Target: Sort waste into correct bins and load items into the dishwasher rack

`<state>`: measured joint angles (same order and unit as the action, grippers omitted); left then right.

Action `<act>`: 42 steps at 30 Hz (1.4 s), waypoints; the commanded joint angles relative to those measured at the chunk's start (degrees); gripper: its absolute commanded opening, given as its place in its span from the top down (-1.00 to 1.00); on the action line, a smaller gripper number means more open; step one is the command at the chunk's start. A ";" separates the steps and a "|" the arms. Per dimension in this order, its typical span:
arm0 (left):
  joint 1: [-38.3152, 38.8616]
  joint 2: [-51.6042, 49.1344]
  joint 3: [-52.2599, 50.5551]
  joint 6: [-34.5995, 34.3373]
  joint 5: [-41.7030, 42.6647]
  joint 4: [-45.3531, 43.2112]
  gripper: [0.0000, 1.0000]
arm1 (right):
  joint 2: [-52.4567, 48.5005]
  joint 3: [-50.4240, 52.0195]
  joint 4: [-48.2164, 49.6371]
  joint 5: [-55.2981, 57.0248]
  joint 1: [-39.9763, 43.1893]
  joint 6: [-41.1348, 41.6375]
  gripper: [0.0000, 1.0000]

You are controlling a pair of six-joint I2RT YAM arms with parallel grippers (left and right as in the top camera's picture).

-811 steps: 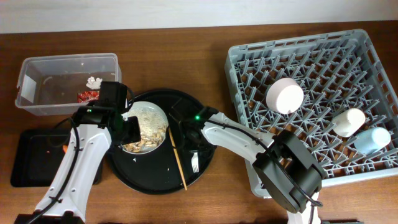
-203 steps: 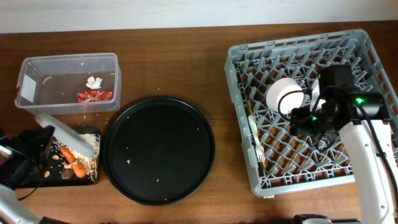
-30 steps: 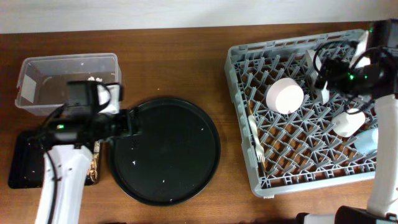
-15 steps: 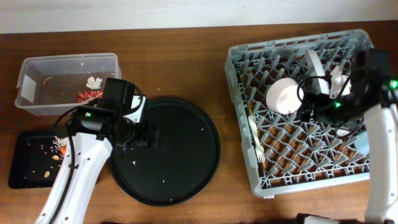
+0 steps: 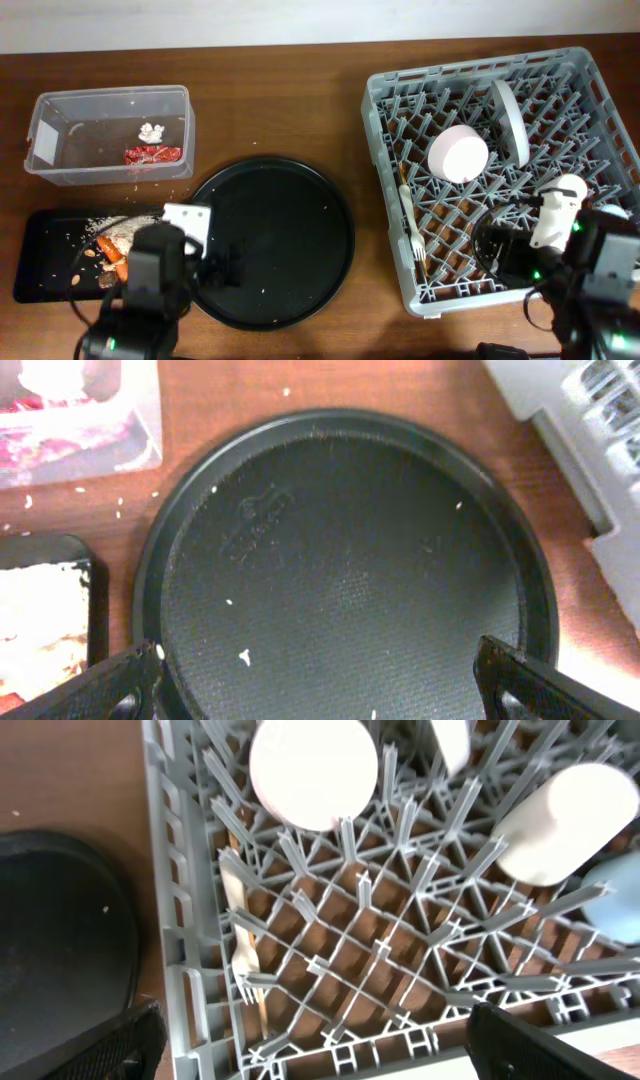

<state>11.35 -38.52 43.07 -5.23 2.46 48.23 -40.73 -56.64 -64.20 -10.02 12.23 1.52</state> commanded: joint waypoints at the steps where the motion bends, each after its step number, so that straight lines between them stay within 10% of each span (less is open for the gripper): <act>1: 0.11 5.62 -1.33 -0.52 -0.79 -0.46 -0.98 | 0.70 0.17 0.17 0.35 0.17 0.44 -0.97; 42: 0.11 6.36 -1.36 -0.52 -0.79 0.48 -0.98 | 19.17 2.64 2.62 6.25 -13.40 0.39 -0.97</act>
<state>11.35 -32.45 42.19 -5.43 2.28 48.64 -24.47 -56.34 -63.90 -6.85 -0.60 1.54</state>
